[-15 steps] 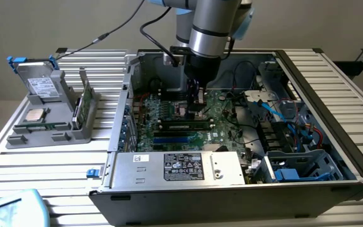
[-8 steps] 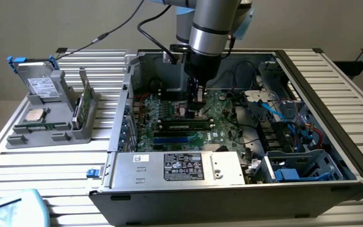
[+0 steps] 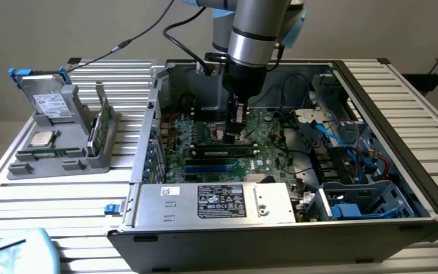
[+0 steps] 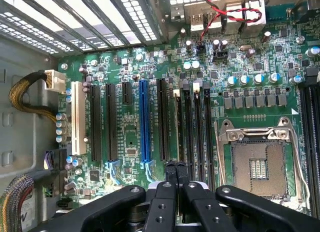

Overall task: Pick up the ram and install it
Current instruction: 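Press down the ram until it locks into place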

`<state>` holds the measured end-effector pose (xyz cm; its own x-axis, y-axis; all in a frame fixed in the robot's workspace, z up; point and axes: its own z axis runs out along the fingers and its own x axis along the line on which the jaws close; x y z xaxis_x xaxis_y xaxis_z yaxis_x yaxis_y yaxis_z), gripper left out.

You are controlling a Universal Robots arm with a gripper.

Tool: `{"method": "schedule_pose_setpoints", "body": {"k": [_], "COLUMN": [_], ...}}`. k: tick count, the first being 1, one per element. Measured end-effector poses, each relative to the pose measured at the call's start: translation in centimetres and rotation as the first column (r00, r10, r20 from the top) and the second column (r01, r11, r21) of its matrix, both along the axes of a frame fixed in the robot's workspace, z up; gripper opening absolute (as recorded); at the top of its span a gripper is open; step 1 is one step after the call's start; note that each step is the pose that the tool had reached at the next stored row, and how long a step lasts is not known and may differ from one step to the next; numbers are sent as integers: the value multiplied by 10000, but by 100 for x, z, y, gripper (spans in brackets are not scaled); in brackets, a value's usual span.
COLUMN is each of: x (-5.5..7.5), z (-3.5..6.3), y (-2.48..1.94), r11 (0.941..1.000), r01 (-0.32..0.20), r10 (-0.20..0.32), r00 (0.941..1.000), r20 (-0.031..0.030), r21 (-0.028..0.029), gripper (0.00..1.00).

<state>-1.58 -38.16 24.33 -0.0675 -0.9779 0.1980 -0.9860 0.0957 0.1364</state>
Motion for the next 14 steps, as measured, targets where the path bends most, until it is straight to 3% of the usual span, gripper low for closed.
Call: {"method": "schedule_pose_setpoints", "body": {"k": [4, 14], "x": [0, 1], "z": [-1, -1], "y": [0, 2], "r11": [9995, 9921], "r01": [301, 1254], "r10": [-301, -1252], "r00": [9993, 9902], "r20": [208, 625], "r21": [-20, 9], "gripper": [10, 10]}}
